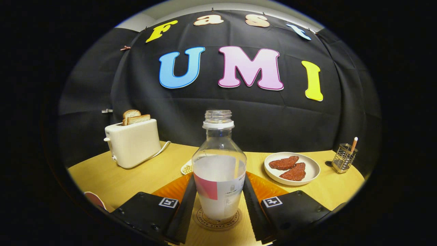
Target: Take the bottle from table, then pour the juice into the cup, finally place the bottle on the coaster
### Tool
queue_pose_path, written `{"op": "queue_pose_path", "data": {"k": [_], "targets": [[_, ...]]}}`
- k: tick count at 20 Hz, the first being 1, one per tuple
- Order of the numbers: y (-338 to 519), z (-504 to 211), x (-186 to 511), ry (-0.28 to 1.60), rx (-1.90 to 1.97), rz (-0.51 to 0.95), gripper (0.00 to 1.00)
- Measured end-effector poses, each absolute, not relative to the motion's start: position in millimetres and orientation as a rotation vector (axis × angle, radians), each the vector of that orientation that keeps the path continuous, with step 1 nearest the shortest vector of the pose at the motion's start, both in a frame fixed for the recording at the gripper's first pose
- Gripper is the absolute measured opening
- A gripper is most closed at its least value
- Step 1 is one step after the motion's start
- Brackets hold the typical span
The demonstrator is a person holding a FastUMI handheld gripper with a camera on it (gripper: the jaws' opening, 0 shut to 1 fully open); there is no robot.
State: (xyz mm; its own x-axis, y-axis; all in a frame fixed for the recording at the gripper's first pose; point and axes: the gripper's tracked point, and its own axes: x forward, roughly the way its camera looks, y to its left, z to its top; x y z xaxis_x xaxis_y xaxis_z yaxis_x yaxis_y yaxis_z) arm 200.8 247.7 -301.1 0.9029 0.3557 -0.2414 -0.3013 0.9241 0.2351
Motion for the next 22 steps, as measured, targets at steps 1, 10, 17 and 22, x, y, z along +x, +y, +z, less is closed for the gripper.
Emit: {"op": "queue_pose_path", "data": {"k": [1,10,17,22], "targets": [[247.5,-303.9,199.8,0.29,0.193,0.341,0.74],[248.5,-313.9,199.0,0.299,0.198,0.337,0.76],[250.5,-314.1,191.1,0.334,0.249,0.37,0.89],[239.3,-309.3,187.2,0.337,0.232,0.351,0.98]]}}
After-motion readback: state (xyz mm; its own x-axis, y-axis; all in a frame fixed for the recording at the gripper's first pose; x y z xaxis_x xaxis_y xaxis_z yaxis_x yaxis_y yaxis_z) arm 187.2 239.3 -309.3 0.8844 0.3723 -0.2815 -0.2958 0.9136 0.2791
